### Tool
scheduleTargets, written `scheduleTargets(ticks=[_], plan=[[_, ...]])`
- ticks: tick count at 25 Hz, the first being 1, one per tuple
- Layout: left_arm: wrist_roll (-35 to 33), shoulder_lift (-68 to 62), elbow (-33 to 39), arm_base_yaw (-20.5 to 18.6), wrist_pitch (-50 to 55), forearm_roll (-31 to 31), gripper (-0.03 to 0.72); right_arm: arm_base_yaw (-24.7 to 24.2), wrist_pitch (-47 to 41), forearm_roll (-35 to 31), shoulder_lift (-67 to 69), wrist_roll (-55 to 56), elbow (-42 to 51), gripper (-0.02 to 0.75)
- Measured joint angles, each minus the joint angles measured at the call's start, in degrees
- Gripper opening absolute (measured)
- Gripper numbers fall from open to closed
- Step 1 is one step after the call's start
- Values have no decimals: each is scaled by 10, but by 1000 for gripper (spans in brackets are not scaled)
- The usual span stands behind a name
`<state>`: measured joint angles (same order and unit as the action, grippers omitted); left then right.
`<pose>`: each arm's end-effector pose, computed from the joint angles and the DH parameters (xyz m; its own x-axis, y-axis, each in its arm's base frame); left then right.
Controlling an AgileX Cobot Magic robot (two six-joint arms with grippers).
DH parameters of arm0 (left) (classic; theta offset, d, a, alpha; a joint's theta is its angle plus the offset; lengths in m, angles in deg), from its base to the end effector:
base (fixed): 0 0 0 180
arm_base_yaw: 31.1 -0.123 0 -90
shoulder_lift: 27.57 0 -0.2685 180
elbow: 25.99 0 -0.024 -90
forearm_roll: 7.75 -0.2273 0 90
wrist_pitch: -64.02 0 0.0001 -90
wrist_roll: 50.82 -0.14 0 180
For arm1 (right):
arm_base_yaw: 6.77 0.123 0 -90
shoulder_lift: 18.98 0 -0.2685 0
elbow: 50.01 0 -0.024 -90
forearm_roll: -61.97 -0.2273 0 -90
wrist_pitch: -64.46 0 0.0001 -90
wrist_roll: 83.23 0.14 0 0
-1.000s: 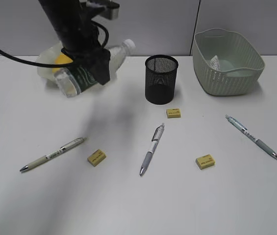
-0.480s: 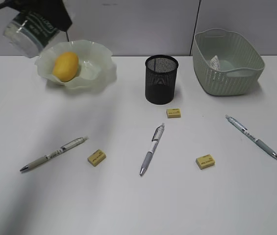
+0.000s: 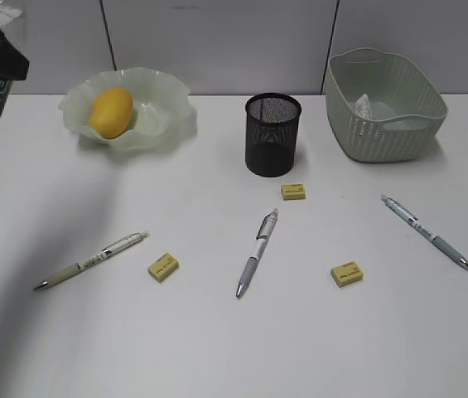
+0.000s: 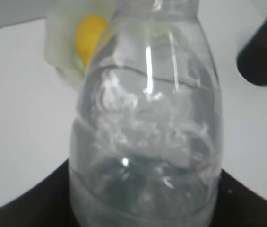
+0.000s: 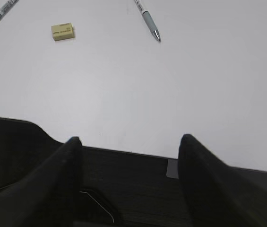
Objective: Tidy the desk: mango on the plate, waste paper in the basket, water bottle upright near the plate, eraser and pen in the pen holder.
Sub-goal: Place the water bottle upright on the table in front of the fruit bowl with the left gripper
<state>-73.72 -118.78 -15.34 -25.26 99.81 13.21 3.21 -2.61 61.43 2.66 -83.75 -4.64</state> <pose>0.3237 -0.0626 0.2700 -0.6858 0.1667 -0.7084 0.3135 0.9462 -0.0808 0.0498 0.0100 0.2354 -0.6841 -0.1259 -0.7184 -0.1831 0.9831 0.0022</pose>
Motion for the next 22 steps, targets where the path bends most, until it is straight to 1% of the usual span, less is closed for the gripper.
scheduleTargets(ticks=[2,4,6,8,10,12,15,17,20,22], plan=[[0,30,90,0,-134,19,490,0,0,0,0,0,0,495],[0,48,160,0,-246,57,490,0,0,0,0,0,0,495],[0,53,213,0,-350,102,490,0,0,0,0,0,0,495],[1,51,251,0,-416,137,490,0,0,0,0,0,0,495],[4,44,267,0,-467,149,490,0,0,0,0,0,0,495],[9,32,271,1,-504,147,490,0,0,0,0,0,0,495],[19,3,271,17,-570,145,490,0,0,0,0,0,0,495],[43,-25,271,34,-615,138,490,0,0,0,0,0,0,495],[108,-73,271,63,-684,103,490,0,0,0,0,0,0,495],[145,-110,271,75,-738,78,490,0,0,0,0,0,0,495]])
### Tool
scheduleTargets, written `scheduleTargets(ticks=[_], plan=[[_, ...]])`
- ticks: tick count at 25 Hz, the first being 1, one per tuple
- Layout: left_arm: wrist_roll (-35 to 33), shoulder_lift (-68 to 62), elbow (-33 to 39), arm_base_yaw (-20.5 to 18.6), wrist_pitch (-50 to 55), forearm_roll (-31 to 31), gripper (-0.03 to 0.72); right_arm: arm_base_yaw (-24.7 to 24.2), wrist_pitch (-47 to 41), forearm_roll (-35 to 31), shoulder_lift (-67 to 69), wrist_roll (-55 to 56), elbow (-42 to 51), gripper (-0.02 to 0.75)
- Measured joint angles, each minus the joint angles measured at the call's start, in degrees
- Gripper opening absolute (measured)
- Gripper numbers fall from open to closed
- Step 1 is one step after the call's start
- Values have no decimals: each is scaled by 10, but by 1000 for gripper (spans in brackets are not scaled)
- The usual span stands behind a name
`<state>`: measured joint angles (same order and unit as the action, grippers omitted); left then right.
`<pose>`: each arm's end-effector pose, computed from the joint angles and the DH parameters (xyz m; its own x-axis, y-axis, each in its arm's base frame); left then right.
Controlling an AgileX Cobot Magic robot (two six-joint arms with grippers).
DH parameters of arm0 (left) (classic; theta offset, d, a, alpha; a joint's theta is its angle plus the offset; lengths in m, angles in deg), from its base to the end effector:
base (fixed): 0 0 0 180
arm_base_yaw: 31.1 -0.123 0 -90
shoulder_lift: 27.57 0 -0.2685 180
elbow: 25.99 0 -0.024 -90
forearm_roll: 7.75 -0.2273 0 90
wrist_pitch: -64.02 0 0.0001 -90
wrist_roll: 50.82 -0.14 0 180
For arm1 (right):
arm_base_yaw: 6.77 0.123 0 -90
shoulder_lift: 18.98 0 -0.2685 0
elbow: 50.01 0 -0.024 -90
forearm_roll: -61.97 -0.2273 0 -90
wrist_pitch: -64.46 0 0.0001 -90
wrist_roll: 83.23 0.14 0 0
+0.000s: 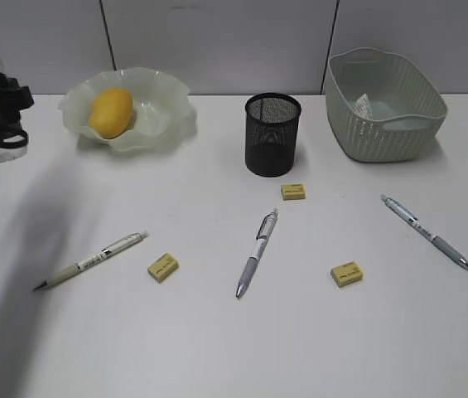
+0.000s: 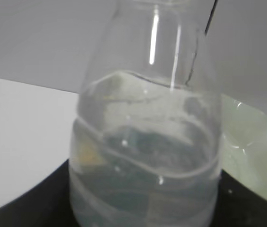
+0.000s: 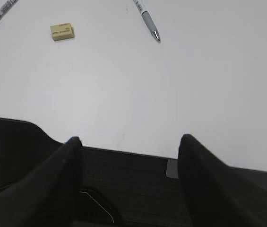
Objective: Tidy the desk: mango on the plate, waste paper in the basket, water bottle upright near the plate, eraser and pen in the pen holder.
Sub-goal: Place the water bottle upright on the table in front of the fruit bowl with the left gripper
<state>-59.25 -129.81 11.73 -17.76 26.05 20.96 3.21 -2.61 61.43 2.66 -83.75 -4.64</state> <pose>0.3504 -0.0406 0.1908 -0.2378 -0.1965 -0.9512 -0.1219 0.9776 -0.1714 0.0498 0.0100 0.2354 -0.6841 -0.1259 -0.7184 -0.1831 0.9831 0.0022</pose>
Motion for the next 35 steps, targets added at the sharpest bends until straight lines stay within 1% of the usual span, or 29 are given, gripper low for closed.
scheduleTargets(ticks=[4,6,8,16,20,24,32,34,35], plan=[[62,-83,0,6,-133,-57,490,0,0,0,0,0,0,495],[76,-125,-1,6,-211,-84,490,0,0,0,0,0,0,495],[84,-155,-4,6,-239,-101,490,0,0,0,0,0,0,495],[101,-241,-28,7,-279,-111,490,0,0,0,0,0,0,495],[103,-276,-51,7,-283,-130,490,0,0,0,0,0,0,495],[104,-306,-66,7,-286,-135,490,0,0,0,0,0,0,495],[104,-325,-69,9,-315,-136,490,0,0,0,0,0,0,495],[104,-325,-69,11,-315,-136,503,0,0,0,0,0,0,495],[104,-325,-69,11,-315,-136,523,0,0,0,0,0,0,495]])
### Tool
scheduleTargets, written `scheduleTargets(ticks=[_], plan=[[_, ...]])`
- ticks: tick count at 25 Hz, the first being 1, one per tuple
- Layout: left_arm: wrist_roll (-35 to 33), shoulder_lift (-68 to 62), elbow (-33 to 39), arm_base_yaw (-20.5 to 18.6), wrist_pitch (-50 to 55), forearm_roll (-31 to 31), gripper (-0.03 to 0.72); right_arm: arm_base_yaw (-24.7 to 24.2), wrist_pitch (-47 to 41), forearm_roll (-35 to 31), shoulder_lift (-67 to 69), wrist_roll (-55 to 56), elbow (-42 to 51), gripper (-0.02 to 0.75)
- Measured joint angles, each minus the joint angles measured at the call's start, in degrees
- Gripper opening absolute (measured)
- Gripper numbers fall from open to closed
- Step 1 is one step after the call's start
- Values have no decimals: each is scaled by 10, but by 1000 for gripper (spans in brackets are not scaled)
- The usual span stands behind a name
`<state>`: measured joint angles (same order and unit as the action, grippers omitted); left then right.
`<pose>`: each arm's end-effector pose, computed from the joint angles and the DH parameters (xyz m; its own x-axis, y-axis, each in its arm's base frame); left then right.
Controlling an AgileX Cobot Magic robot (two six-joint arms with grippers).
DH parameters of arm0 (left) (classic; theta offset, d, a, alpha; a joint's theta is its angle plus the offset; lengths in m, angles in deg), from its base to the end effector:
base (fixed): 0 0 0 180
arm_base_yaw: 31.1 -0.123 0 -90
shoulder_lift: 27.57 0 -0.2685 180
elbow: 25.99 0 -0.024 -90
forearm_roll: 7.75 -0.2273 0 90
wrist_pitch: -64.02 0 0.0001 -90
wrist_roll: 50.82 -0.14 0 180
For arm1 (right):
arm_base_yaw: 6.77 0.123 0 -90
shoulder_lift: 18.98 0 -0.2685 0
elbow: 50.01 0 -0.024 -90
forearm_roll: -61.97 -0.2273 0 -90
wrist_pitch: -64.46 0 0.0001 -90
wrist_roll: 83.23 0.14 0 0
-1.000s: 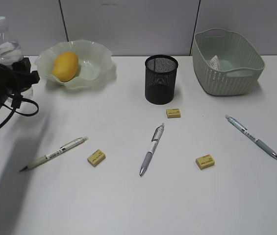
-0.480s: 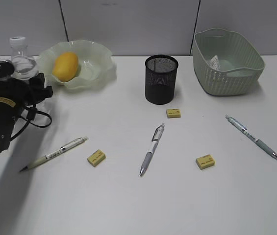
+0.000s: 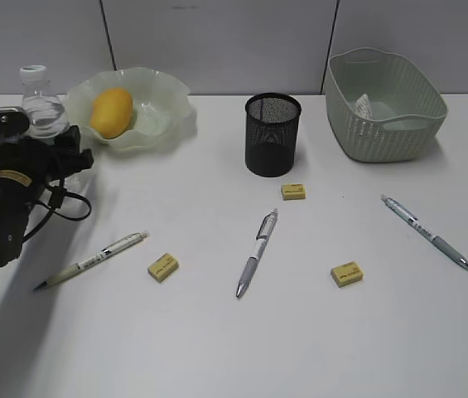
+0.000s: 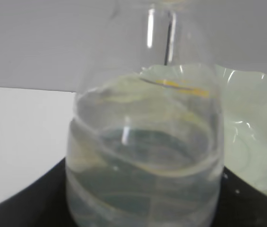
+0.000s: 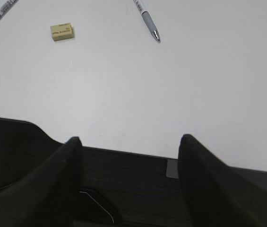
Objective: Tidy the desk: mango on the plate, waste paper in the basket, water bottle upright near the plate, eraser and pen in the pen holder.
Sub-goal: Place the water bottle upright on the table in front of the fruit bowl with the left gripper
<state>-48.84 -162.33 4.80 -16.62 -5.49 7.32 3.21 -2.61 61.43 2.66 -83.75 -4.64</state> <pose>0.3996 -0.0680 0.0836 -0.1132 -0.0992 -0.9886 -0.0062 0.9951 -0.0991 0.0498 0.0100 0.2354 -0.6841 -0.1259 -0.7184 -0.1831 0.9831 0.0022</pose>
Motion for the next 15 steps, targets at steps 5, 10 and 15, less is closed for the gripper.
scheduleTargets(ticks=[5,10,15], plan=[[0,0,7,1,0,-2,617,0,0,0,0,0,0,495],[0,15,41,1,4,-2,629,0,0,0,0,0,0,495],[0,48,87,1,4,-2,631,0,0,0,0,0,0,495]])
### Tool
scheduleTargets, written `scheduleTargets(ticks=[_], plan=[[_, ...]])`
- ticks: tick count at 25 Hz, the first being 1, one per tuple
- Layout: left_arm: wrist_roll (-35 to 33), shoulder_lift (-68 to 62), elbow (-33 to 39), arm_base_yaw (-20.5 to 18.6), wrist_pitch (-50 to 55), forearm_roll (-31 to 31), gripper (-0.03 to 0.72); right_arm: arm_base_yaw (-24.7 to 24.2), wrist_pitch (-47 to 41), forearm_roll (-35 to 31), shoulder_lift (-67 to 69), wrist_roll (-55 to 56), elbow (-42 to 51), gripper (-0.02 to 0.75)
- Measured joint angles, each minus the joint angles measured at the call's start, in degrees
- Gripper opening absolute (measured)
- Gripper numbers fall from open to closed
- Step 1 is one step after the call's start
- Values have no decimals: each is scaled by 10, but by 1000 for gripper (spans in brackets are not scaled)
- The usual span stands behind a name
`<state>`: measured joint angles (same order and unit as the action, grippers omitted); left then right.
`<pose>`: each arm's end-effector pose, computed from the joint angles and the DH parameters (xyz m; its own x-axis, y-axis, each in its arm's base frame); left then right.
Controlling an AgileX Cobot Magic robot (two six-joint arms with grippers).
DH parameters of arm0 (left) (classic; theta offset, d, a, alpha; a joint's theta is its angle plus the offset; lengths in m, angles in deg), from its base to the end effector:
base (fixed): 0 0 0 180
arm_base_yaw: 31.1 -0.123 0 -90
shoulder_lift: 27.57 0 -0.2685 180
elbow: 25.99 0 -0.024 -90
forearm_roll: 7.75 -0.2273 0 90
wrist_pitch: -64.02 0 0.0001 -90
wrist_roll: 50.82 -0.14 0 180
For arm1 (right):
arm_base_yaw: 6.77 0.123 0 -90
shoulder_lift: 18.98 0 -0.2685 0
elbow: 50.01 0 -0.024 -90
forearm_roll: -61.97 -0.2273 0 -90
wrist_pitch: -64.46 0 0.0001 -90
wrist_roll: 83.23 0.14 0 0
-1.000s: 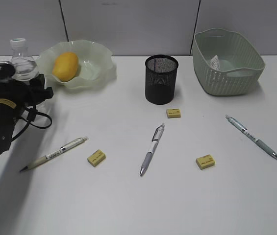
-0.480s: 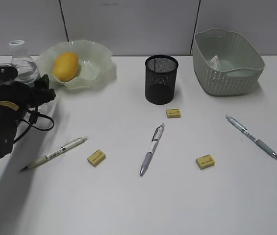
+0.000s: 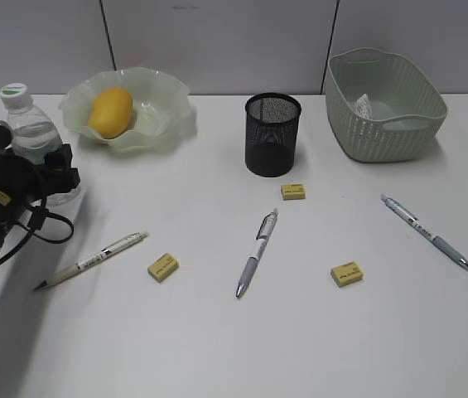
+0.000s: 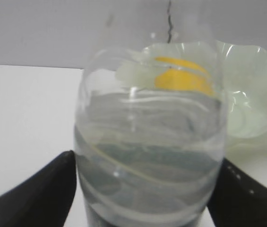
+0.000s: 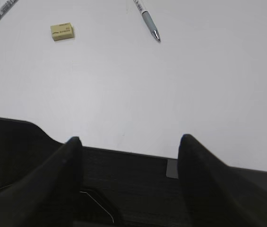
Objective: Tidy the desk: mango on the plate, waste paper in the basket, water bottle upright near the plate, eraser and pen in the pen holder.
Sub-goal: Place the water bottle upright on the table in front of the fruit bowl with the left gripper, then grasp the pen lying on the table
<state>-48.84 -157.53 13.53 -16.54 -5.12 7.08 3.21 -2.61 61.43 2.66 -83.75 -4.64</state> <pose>0.3675 -0.0609 0.0837 -0.1852 -0.0805 -0.9794 -0.0070 0.9967 -0.0806 0.0498 0.0100 0.2354 -0.6841 -0.1259 -0.7184 -0.1831 0.9831 0.0022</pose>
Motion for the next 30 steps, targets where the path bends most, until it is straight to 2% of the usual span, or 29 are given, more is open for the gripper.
scheduleTargets(ticks=[6,11,14,16,21,27,30], plan=[[0,83,92,0,18,-21,633,0,0,0,0,0,0,495],[0,210,168,0,113,-87,633,0,1,0,0,0,0,495],[0,321,175,0,252,-99,629,0,3,0,0,0,0,495],[0,393,163,0,384,-101,621,0,4,0,0,0,0,495],[0,543,76,0,728,-110,606,0,6,0,0,0,0,495],[0,617,-41,0,1103,-110,572,0,13,0,0,0,1,495],[0,637,-63,0,1234,-110,550,0,13,0,0,0,2,495]])
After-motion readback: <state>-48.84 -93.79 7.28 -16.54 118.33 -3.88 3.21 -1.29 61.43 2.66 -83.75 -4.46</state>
